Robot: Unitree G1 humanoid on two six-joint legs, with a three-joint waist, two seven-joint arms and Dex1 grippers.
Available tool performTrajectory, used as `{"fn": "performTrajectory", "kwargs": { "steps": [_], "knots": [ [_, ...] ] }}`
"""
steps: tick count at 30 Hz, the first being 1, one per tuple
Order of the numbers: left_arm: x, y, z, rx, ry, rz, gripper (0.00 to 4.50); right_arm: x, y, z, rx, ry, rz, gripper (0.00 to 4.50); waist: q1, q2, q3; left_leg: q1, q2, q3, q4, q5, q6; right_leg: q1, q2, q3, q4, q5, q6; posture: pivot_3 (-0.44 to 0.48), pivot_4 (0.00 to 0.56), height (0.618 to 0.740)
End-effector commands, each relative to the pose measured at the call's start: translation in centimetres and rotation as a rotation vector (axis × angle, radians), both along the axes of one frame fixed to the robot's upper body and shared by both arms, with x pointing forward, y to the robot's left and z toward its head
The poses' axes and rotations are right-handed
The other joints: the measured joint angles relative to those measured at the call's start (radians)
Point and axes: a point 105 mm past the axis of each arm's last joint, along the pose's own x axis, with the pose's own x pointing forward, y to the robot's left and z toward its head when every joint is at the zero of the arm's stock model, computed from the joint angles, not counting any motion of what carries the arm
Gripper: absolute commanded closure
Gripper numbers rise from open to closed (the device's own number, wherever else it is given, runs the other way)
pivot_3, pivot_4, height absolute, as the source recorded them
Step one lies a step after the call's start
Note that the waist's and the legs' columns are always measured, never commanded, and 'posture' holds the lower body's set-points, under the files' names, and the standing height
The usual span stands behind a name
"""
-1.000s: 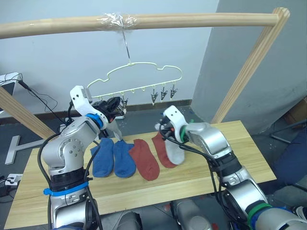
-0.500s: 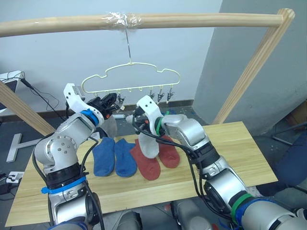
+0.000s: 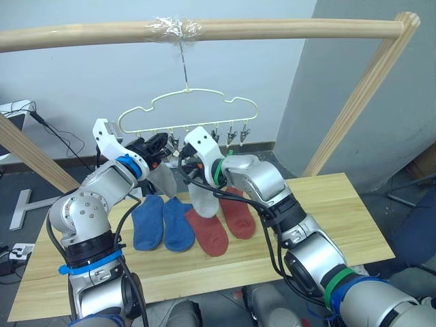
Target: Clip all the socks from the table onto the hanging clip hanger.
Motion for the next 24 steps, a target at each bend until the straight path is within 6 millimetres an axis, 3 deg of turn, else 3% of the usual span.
{"fn": "performTrajectory", "kwargs": {
  "steps": [1,24],
  "knots": [
    [-0.2,-0.5,2.2,0.002,-0.082,-0.026,4.5,-0.6,1.5,2.5,0.069,-0.04,0.041,4.46,0.0,0.0,0.0,0.0,0.0,0.0,0.0,0.0,0.0,0.0,0.0,0.0,0.0,0.0,0.0,-0.258,0.155,0.74],
    [-0.1,-0.5,2.1,0.008,-0.085,-0.017,4.5,-0.9,2.6,3.9,0.093,-0.055,0.08,4.46,0.0,0.0,0.0,-0.001,0.0,0.0,-0.001,0.0,0.0,0.0,0.0,0.0,-0.002,0.0,0.0,-0.249,0.15,0.74]
  ]
}}
